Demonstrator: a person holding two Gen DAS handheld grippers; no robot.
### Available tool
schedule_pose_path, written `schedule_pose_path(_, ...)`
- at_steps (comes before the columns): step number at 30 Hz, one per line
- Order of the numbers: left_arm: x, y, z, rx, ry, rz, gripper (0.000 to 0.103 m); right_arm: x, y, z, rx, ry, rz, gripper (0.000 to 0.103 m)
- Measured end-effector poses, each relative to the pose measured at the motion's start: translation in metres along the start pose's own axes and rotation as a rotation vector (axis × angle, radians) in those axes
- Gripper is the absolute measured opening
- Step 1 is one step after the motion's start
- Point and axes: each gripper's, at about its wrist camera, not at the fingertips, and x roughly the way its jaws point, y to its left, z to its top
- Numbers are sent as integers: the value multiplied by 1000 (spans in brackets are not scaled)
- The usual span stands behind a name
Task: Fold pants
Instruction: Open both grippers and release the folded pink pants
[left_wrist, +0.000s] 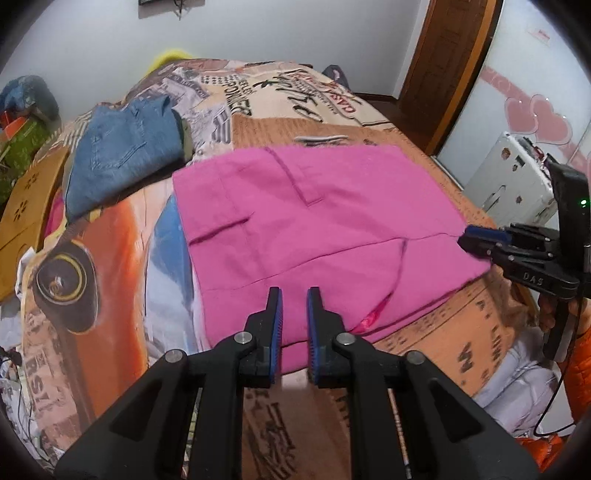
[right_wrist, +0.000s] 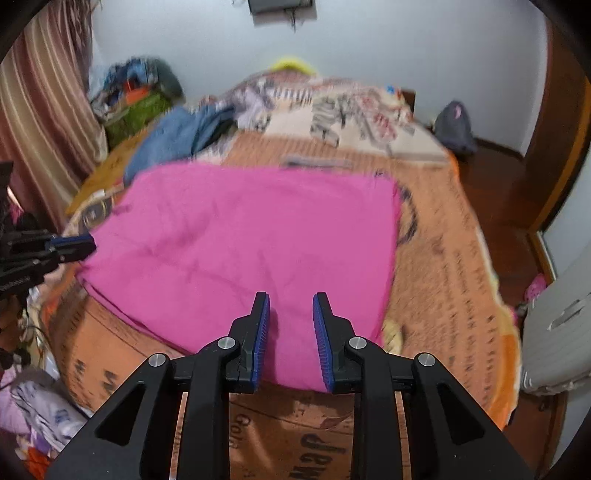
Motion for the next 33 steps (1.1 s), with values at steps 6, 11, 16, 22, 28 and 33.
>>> schedule_pose_path(6,-12,19,-5,-39,-16,5,34,9,-20,-15,58,32,-5,31)
schedule_pose_path(11,-29,43,20,-59,-73,87,34,1,-39,-5,42,33,-72,31)
schedule_pose_path(16,-17,68,59,-73,-89,146,34,-3,-63,26,87,-21,-91,31)
schedule_pose_path(22,27,87,90,-102,-33,118,34,23,-81,68,87,-46,-112,43)
schedule_pose_path(28,72,92,100,-124,52,70,39,73,-98,92,111,9,-89,43)
schedule_pose_path(33,86,92,98,-143,42,47,40,119,-114,100,125,91,-68,43)
